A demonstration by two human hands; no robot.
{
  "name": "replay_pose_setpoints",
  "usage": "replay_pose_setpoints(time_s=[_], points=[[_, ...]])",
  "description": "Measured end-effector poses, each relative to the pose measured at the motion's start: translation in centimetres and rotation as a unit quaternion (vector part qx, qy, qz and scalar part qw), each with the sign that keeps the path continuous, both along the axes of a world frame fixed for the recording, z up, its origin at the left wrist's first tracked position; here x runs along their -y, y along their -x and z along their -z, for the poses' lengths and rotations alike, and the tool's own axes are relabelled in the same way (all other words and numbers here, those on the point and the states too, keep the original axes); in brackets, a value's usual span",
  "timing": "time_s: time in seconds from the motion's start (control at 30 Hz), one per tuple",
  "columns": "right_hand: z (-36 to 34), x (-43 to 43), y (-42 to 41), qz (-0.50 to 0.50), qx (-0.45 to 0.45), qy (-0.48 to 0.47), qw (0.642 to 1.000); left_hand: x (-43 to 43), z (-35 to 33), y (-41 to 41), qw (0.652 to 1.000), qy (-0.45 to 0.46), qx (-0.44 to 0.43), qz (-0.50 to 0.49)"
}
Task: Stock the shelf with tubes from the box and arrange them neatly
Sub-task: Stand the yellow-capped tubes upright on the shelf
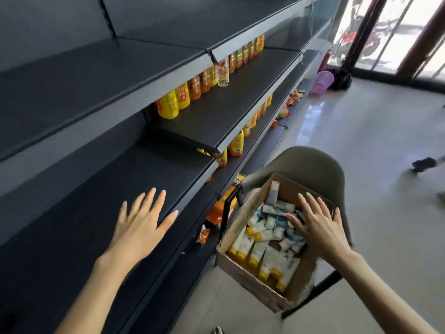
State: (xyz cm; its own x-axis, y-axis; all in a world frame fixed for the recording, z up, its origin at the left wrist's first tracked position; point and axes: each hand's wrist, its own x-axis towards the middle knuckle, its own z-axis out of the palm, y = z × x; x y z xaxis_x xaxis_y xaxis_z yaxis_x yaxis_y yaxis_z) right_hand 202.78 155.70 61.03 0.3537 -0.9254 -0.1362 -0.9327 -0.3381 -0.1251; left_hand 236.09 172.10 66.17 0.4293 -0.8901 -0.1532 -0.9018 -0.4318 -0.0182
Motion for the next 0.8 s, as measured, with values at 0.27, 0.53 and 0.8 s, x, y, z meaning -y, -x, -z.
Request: replay_pose_setpoints(time_s=[0.27,0.53,0.8], points=[[5.6,-0.7,0.2,0.084,-0.017,-0.048,0.995,7.0,4.4,0.0,0.993,-0.022,-0.015,0.113],[13.5,-0.8,0.8,0.114,-0.069,-0.092,0.987,12.6,11.9,2.5,0.977,-0.082,-0.035,0.191],[22.3,1.1,-2.3,0.072,-0.057,-0.164,0.982,16.4,18.8,5.1,0.96,-0.131,-0.039,0.245]])
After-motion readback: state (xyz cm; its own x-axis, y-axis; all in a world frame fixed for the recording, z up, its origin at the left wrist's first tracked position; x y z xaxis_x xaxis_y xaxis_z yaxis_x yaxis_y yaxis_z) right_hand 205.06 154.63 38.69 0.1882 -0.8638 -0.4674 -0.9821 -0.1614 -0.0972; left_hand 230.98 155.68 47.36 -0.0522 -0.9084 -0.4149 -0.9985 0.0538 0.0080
